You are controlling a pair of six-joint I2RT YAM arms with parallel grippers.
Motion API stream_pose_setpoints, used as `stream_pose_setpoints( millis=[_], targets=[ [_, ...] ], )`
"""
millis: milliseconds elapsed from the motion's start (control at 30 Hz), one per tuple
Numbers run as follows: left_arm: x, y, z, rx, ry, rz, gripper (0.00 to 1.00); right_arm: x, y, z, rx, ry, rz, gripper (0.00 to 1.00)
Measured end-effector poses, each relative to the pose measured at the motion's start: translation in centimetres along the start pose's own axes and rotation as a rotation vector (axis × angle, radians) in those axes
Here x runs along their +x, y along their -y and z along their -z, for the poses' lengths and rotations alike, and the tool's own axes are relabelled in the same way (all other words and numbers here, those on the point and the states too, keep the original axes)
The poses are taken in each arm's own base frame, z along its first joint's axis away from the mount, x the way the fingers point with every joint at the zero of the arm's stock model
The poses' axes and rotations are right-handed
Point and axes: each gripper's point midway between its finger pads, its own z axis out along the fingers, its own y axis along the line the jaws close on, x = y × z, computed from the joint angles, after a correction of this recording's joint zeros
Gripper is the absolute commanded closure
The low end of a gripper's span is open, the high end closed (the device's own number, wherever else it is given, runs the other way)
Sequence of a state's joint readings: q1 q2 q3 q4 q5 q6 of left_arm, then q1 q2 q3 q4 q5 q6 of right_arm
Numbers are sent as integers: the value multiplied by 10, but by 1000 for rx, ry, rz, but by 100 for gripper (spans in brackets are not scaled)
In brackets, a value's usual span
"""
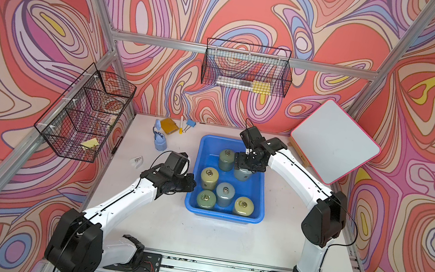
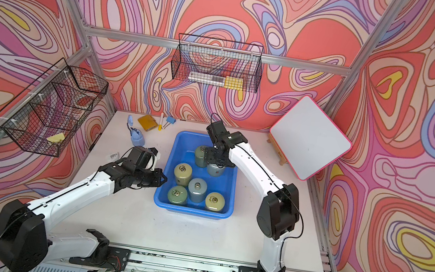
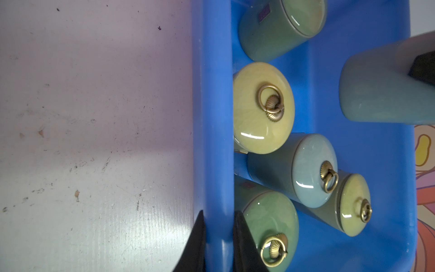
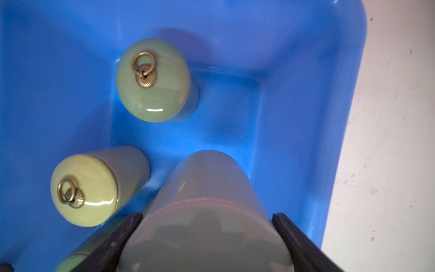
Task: Take the tea canister out of the basket
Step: Move the basket to the center of the board, then place the tea canister at the center of the board.
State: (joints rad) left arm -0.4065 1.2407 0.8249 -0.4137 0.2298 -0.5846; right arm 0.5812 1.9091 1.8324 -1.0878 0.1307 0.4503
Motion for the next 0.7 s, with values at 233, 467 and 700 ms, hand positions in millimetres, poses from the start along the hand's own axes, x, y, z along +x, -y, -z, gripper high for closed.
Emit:
stream_pose_setpoints(
  millis=[233,467,700],
  targets=[
    [-6,2,-5,0,25,17,100,-1,4,20,1,23,10,35],
    [-19,10,-15,21,72,56,100,-2,6,31,-3,37,19,35],
    [-38,15,-28,26,129,87,100,-3,8,38,-1,47,25,36]
  ],
)
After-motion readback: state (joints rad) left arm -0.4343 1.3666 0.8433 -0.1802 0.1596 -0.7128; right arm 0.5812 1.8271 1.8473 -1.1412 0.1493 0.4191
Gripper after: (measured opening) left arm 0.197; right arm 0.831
